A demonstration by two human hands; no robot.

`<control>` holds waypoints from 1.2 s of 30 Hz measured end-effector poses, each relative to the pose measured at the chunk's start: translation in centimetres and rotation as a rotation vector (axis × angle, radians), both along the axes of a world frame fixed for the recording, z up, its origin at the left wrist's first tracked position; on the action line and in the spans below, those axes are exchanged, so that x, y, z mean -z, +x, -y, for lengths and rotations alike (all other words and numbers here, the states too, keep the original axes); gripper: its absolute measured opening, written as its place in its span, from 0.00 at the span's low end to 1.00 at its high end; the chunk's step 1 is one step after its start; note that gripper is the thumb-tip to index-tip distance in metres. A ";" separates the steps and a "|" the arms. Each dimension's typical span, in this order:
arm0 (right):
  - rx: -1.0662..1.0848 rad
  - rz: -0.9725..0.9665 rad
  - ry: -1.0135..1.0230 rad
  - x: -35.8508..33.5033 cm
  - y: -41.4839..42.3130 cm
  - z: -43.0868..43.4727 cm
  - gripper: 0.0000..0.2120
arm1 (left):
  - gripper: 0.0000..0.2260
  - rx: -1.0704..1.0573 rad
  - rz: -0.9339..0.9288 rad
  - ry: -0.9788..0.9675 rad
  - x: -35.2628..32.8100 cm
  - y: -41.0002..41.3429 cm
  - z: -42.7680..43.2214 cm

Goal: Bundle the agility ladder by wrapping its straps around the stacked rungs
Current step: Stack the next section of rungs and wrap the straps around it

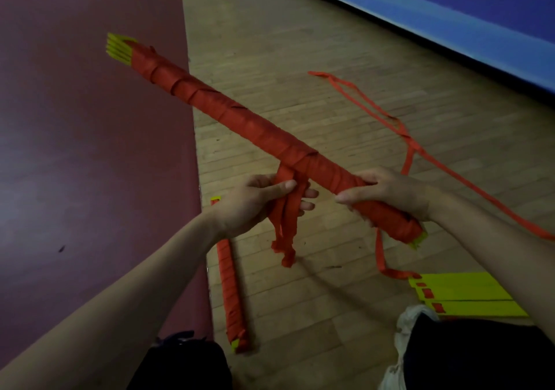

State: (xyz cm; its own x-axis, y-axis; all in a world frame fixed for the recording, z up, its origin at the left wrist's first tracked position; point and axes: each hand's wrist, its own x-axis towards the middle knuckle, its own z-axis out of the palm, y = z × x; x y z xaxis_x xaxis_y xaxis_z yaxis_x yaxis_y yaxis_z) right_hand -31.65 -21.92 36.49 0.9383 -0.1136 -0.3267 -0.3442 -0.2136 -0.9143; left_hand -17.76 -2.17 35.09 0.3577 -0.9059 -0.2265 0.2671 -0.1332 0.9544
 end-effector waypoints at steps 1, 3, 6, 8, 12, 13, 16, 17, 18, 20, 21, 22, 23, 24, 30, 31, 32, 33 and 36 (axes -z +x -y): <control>0.026 0.008 -0.002 0.1 0.0 0.2 0.15 | 0.14 -0.016 -0.005 0.015 0.0 -0.1 0.1; 0.073 0.028 0.007 0.3 0.3 0.3 0.16 | 0.13 -0.049 0.001 0.051 -0.2 -0.1 0.2; 0.122 0.050 0.018 0.4 0.6 0.4 0.16 | 0.14 -0.079 0.011 0.119 -0.4 -0.3 0.5; 0.161 0.053 -0.076 0.5 0.7 0.4 0.12 | 0.15 -0.094 -0.002 0.148 -0.5 -0.6 0.7; 0.176 0.077 -0.404 1.3 1.4 0.2 0.11 | 0.14 -0.129 -0.116 0.150 -0.6 -1.2 1.2; 0.166 0.067 -0.484 1.5 1.6 0.2 0.13 | 0.13 -0.141 -0.140 0.152 -0.5 -1.2 1.2; 0.140 0.031 -0.741 1.7 1.7 -0.2 0.18 | 0.10 -0.199 -0.215 0.133 0.1 -1.5 1.4; 0.131 0.038 -0.855 1.6 1.6 -0.7 0.21 | 0.09 -0.213 -0.229 0.125 0.2 -1.6 1.4; 0.122 0.056 -0.974 1.5 1.6 -1.1 0.22 | 0.09 -0.222 -0.231 0.121 0.3 -1.7 1.5; 0.099 0.115 -1.172 1.6 1.5 -2.1 0.23 | 0.10 -0.238 -0.208 0.128 0.4 -1.8 1.6; 0.085 0.127 -1.244 1.8 1.5 -2.6 0.23 | 0.11 -0.249 -0.198 0.136 0.5 -1.9 1.5; 0.079 0.130 -1.301 1.9 1.5 -3.1 0.25 | 0.10 -0.259 -0.187 0.145 0.5 -1.9 1.4; 0.081 0.142 -1.352 2.1 1.6 -3.5 0.25 | 0.10 -0.261 -0.170 0.151 0.6 -1.9 1.3; 0.091 0.182 -1.403 2.4 1.6 -3.9 0.26 | 0.10 -0.254 -0.144 0.155 0.6 -1.9 1.2; 0.211 0.609 -1.535 3.6 1.7 -4.1 0.27 | 0.25 -0.264 -0.052 0.150 0.2 -1.8 1.6; 0.209 0.641 -1.530 3.7 1.7 -4.1 0.27 | 0.26 -0.284 -0.039 0.166 0.2 -1.8 1.7; 0.214 0.660 -1.524 3.8 1.7 -4.1 0.26 | 0.25 -0.308 -0.045 0.173 0.2 -1.9 1.8; 0.219 0.668 -1.515 3.9 1.8 -4.1 0.25 | 0.23 -0.329 -0.064 0.167 0.3 -1.9 1.9; 0.172 0.581 -1.402 3.4 1.8 -3.8 0.21 | 0.17 -0.337 -0.113 0.137 0.3 -1.9 1.8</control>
State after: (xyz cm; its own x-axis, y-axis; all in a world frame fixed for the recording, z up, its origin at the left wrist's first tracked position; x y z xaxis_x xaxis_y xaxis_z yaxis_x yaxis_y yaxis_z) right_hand -29.90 -18.09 33.07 0.8382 -0.1258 0.5307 -0.1307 -0.9910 -0.0285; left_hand -19.67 -3.93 34.82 0.5960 -0.7004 -0.3927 0.4205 -0.1444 0.8957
